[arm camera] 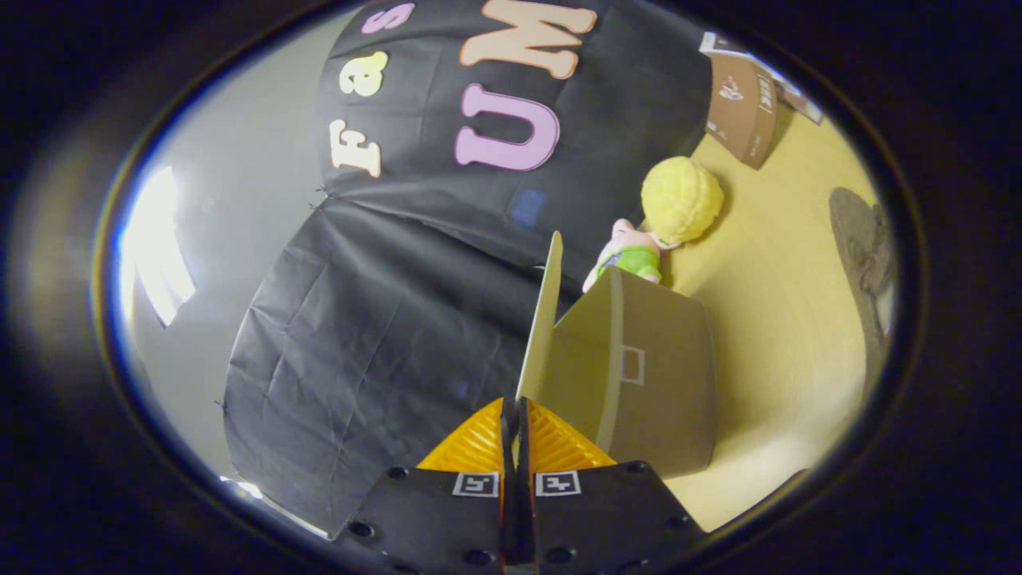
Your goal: Open the storage box then place both shoes into the box .Put the left shoe in first, then the right shoe, with the right side of both shoes facing outward in a uniform manner.
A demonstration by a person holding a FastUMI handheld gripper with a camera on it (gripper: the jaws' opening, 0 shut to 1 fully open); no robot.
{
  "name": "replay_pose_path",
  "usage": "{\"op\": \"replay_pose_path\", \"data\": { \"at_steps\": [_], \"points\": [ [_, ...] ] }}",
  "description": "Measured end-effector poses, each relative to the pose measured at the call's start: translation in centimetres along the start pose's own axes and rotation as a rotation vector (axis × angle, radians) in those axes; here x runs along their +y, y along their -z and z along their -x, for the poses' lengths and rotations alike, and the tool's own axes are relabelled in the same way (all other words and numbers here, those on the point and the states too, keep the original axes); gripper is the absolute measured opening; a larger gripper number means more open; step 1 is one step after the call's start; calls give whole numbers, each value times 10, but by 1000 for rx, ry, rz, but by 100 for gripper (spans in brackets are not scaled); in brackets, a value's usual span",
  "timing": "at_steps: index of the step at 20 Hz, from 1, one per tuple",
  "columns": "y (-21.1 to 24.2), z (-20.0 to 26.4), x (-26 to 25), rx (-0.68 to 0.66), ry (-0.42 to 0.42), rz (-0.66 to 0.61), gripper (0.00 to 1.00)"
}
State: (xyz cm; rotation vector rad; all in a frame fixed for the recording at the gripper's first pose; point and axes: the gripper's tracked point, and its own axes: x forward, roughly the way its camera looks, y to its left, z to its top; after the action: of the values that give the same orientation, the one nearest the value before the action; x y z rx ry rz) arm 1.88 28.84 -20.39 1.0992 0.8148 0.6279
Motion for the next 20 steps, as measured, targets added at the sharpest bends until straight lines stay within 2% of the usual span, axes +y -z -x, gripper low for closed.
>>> {"op": "replay_pose_path", "data": {
  "at_steps": [11, 20],
  "points": [
    [4, -67, 107, 64, -42, 128, 3],
    [45, -118, 145, 113, -61, 171, 3]
  ]
}}
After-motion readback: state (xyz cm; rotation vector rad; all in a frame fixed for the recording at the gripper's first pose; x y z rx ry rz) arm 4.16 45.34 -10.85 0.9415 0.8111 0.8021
